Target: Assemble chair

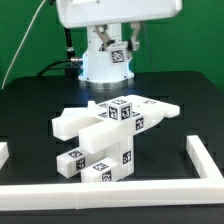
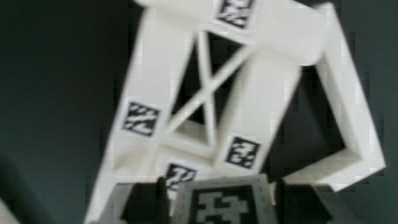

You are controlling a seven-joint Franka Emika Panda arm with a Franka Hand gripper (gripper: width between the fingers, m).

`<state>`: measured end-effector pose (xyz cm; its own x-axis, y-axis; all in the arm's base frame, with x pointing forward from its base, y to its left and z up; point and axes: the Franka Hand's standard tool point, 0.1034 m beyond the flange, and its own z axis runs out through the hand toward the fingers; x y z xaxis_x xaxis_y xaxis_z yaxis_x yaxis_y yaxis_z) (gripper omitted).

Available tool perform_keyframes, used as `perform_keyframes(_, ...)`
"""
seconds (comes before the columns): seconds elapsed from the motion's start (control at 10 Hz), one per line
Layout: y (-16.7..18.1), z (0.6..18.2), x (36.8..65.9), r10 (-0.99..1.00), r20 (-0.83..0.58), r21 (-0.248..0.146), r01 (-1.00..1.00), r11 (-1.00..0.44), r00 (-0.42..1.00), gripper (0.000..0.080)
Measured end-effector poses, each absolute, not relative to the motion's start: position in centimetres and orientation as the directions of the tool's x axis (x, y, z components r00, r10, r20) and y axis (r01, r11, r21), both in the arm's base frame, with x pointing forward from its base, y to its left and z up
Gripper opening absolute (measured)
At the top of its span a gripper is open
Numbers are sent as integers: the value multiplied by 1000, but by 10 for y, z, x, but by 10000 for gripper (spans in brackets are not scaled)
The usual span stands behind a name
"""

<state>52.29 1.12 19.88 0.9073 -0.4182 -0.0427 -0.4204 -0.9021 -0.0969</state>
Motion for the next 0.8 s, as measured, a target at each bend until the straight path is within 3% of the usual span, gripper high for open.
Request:
perform_keyframes(0.3, -22, 199, 531, -312, -19, -68, -312, -948, 950, 284)
perform_keyframes(0.6, -37, 178, 530, -281, 6, -47, -281, -959, 960, 284)
perform_keyframes(0.8, -37, 173, 528, -285, 16, -48, -284, -958, 958, 284)
